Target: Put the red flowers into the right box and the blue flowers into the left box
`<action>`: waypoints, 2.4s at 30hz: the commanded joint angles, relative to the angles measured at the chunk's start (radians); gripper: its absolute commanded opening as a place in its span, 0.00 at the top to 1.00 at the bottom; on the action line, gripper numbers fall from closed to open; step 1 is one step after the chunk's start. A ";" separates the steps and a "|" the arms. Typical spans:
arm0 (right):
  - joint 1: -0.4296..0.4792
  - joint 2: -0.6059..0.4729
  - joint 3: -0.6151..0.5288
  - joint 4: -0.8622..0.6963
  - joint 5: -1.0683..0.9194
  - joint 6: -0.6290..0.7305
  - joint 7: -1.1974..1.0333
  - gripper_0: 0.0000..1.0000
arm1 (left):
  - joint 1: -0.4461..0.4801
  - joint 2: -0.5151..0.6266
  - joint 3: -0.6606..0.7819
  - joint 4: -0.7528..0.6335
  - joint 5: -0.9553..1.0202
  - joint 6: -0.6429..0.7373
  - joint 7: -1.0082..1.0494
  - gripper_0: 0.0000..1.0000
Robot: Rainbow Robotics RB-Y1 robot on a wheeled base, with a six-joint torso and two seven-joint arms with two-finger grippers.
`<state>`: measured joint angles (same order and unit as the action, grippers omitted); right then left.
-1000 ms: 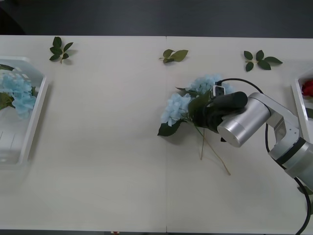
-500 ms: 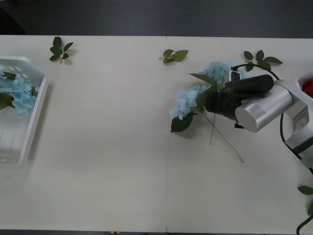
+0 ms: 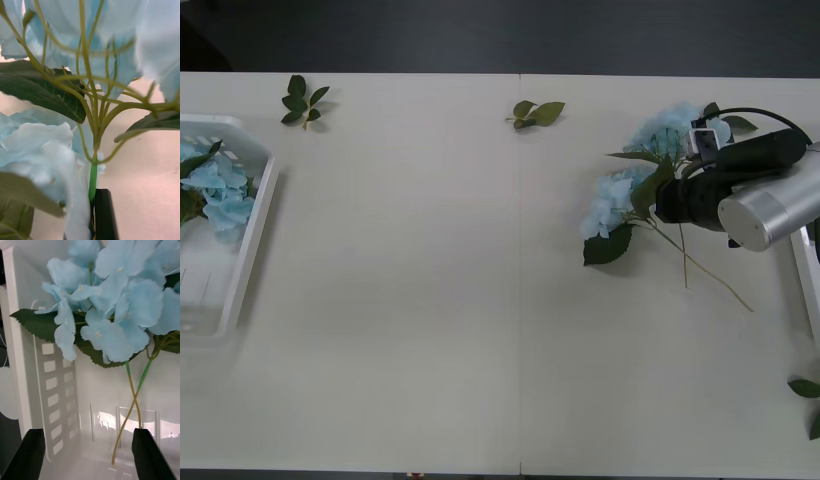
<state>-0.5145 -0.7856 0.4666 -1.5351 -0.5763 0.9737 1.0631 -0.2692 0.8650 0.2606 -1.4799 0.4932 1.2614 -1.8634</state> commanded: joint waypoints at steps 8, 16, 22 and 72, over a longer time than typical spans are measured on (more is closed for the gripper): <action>0.033 -0.023 -0.005 0.043 0.065 -0.056 0.204 0.05 | -0.001 0.035 0.095 -0.186 0.205 0.170 -0.163 0.00; 0.039 -0.066 -0.020 0.043 -0.030 -0.041 0.192 0.04 | -0.001 0.037 0.095 -0.247 0.374 0.182 -0.226 0.00; 0.039 -0.066 -0.031 0.044 -0.097 -0.020 0.167 0.04 | -0.002 0.037 0.083 -0.284 0.490 0.184 -0.324 0.00; 0.037 0.058 -0.032 0.115 0.000 -0.089 0.120 0.75 | -0.298 0.167 -0.472 0.133 1.605 0.165 -0.842 0.00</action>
<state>-0.4657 -0.7343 0.4416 -1.4121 -0.5816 0.8898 1.2448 -0.5439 0.9977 -0.2199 -1.3390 2.0771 1.4349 -2.6871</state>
